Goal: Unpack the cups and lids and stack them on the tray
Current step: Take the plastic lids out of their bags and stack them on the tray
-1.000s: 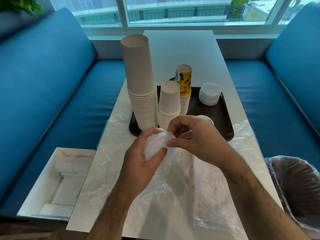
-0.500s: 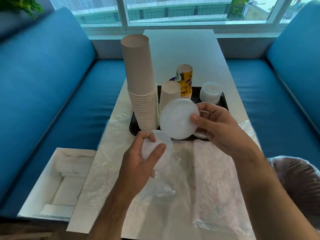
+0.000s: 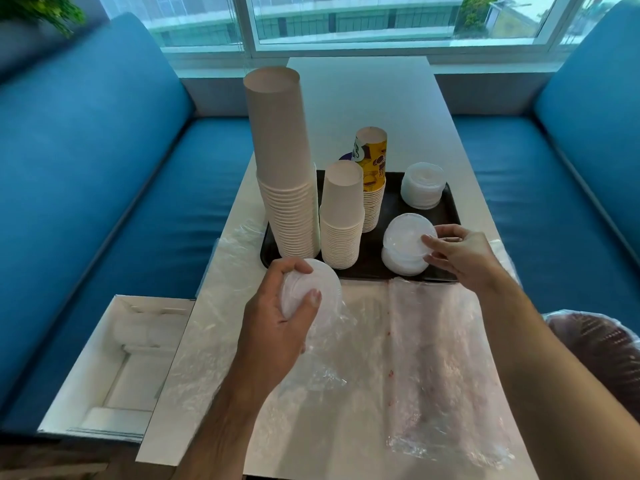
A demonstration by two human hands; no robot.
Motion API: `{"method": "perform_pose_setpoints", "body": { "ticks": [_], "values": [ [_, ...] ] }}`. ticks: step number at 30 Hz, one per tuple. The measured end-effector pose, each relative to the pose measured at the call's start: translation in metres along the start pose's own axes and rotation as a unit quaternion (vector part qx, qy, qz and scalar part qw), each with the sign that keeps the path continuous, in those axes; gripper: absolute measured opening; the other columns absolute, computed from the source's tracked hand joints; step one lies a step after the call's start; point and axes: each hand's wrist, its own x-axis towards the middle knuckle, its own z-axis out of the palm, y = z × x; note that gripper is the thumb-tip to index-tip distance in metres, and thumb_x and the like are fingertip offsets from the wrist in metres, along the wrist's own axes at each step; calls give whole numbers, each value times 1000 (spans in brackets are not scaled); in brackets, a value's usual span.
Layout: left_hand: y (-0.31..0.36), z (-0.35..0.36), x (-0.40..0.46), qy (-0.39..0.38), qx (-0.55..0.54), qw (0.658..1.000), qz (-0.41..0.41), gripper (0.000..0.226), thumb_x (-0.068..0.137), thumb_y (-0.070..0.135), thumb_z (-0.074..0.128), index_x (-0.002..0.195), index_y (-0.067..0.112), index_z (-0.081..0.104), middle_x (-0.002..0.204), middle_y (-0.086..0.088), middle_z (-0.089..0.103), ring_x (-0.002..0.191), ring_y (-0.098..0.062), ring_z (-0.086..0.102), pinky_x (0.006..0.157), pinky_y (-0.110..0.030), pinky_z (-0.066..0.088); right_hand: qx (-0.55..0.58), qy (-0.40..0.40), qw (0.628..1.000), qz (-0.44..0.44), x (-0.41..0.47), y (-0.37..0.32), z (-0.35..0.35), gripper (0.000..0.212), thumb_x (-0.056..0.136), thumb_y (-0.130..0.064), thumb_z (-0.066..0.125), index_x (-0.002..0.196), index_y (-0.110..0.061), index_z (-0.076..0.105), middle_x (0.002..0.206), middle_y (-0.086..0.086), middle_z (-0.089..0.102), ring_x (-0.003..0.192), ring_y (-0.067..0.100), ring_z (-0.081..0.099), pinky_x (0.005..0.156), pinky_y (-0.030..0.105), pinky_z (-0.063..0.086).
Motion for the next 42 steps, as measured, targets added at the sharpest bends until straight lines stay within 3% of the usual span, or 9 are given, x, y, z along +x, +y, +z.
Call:
{"method": "perform_pose_setpoints", "body": {
  "ticks": [3, 7, 11, 14, 16, 20, 26, 36, 42],
  "values": [
    [0, -2, 0, 0, 2, 1000, 5, 33, 94, 25, 67, 102, 51, 49, 100, 46, 48, 94, 17, 54, 48, -11, 49, -57, 22, 998, 6, 10, 6, -1, 27, 85, -15, 79, 108, -10, 68, 110, 14, 70, 103, 29, 69, 76, 34, 62],
    [-1, -4, 0, 2, -2, 1000, -7, 33, 94, 26, 68, 102, 51, 49, 102, 43, 47, 91, -10, 62, 49, -13, 51, -108, 38, 993, 8, 19, 11, -4, 24, 84, -14, 81, 105, -9, 69, 109, 17, 69, 101, 31, 70, 73, 36, 63],
    [-1, -5, -1, 5, 0, 1000, -13, 30, 93, 26, 68, 103, 48, 50, 105, 41, 46, 89, -17, 62, 49, -13, 51, -152, 48, 987, 6, 19, 9, -5, 25, 85, -14, 81, 106, -9, 69, 110, 16, 69, 101, 28, 70, 70, 34, 62],
    [0, -5, -2, 5, 2, 1000, -17, 30, 93, 27, 68, 103, 49, 49, 104, 42, 45, 90, -15, 62, 50, -13, 51, -274, 57, 960, -15, 15, 3, -1, 50, 86, -27, 81, 129, -13, 61, 114, 10, 66, 101, 24, 66, 71, 33, 60],
    [0, -5, -1, 3, 1, 1000, -18, 31, 93, 27, 67, 103, 49, 49, 105, 42, 45, 90, -15, 62, 50, -13, 51, -348, 40, 935, -56, 14, -2, 3, 70, 81, -36, 83, 140, -16, 51, 126, 8, 62, 112, 26, 61, 90, 41, 57],
    [1, -4, -1, 0, 13, 1000, -16, 30, 94, 28, 67, 105, 49, 48, 110, 41, 42, 95, -18, 61, 52, -14, 54, -445, -12, 890, -100, 13, -6, 18, 95, 65, -39, 93, 143, -19, 42, 139, 8, 49, 123, 26, 51, 99, 40, 48],
    [1, -5, -2, 2, 10, 1000, -16, 29, 94, 27, 67, 104, 48, 49, 108, 40, 44, 92, -17, 61, 52, -14, 53, -504, -20, 855, -123, 12, -3, 23, 78, 61, -34, 96, 123, -22, 49, 127, 5, 51, 109, 20, 49, 88, 35, 48],
    [-2, -9, -2, 9, 3, 1000, -18, 30, 93, 26, 68, 105, 47, 50, 106, 41, 45, 93, -19, 61, 52, -15, 53, -486, -21, 865, -120, 12, -10, 15, 76, 60, -33, 96, 120, -24, 50, 135, 8, 44, 111, 21, 45, 95, 40, 47],
    [0, -7, -2, 4, 6, 1000, -14, 30, 94, 26, 67, 103, 48, 49, 107, 38, 45, 92, -15, 60, 52, -13, 53, -524, -38, 841, -128, 9, -5, 25, 72, 59, -40, 95, 115, -27, 51, 136, 4, 43, 117, 23, 44, 97, 42, 48]
  ]
}}
